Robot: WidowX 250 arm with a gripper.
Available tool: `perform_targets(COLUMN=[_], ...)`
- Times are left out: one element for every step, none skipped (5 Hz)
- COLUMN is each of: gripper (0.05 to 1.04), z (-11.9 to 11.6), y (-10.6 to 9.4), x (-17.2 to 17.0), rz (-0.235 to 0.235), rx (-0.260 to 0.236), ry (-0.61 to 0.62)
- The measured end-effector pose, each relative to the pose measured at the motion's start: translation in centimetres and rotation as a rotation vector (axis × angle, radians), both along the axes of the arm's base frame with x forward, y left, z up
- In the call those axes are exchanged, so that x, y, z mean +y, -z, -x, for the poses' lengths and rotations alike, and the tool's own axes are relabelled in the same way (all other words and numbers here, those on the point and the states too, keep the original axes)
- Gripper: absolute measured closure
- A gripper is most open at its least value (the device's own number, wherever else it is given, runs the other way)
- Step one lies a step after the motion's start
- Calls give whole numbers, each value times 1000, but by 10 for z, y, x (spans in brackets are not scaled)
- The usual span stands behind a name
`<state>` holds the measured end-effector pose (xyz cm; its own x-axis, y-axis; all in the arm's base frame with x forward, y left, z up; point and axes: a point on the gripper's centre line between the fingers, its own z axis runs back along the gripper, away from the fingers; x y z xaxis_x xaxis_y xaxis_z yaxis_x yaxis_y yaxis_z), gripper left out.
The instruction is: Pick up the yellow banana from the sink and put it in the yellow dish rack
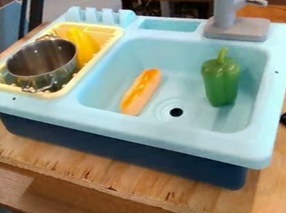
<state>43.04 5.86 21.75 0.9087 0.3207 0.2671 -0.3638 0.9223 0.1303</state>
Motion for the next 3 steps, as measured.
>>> perform_targets(gripper=[83, 83, 83], z=[17, 58, 94], y=[15, 20, 30], x=[-41, -77, -80], rz=[-58, -83, -21], rx=[94, 157, 164], ry=[173, 313, 345])
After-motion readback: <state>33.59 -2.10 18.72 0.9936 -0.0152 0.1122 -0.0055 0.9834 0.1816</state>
